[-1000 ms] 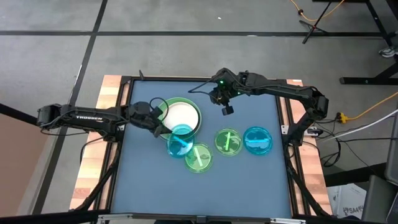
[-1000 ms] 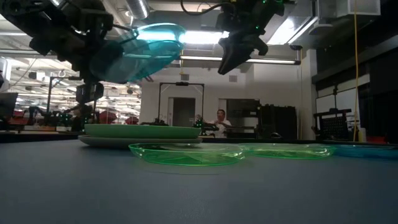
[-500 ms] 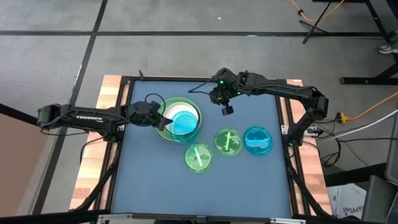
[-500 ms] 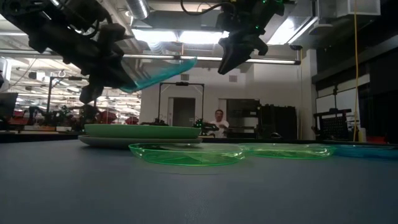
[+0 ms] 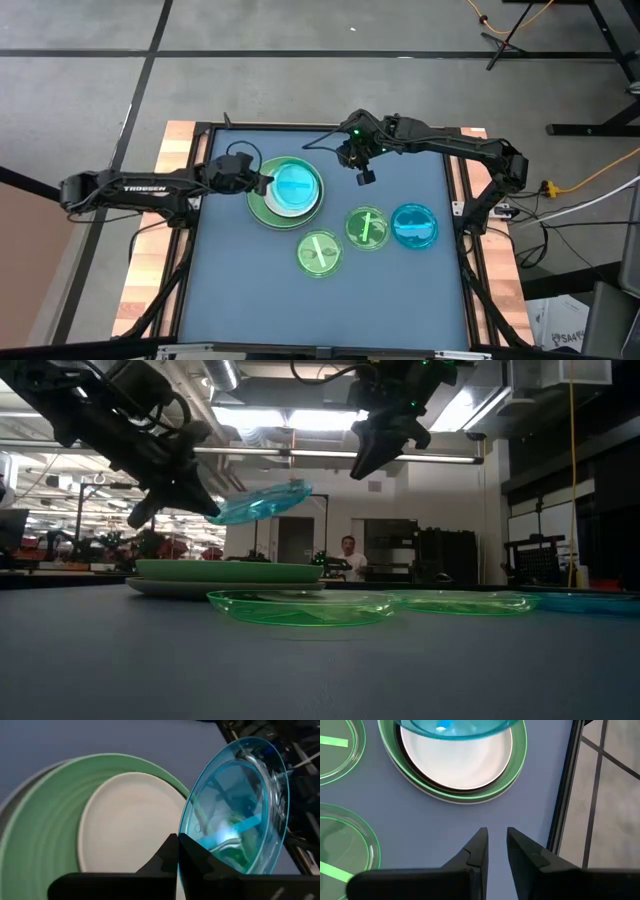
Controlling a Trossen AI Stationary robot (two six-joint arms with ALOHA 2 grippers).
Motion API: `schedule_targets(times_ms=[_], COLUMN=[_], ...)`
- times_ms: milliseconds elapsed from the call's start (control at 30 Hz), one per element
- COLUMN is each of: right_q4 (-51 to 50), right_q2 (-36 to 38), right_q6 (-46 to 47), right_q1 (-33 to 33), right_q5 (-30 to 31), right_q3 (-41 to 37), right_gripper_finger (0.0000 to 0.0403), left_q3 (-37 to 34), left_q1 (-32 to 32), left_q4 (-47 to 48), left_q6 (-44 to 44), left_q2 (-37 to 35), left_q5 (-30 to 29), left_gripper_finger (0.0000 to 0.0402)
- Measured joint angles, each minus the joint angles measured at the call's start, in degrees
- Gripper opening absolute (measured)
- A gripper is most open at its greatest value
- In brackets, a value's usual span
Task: Stack plastic plates
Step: Stack the left transparent blue plate on top of the white plate
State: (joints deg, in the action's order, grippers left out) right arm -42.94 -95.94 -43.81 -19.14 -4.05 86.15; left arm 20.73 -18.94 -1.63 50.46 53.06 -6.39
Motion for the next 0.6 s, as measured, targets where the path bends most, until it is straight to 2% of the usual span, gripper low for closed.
schedule_targets(times_ms=[600], right_q4=[0.0], right_q2=[-0.02], right_q6=[-0.02], right_q1=[0.0], right_q5=[0.0], right_q3=[0.0], right_gripper_finger=[0.006], left_q3=[0.02], left_q1=[-0.83], left_q4=[0.79], left_q6=[0.17], left_q2=[9.95], left_q5=[-2.11], left_gripper_finger=[0.0])
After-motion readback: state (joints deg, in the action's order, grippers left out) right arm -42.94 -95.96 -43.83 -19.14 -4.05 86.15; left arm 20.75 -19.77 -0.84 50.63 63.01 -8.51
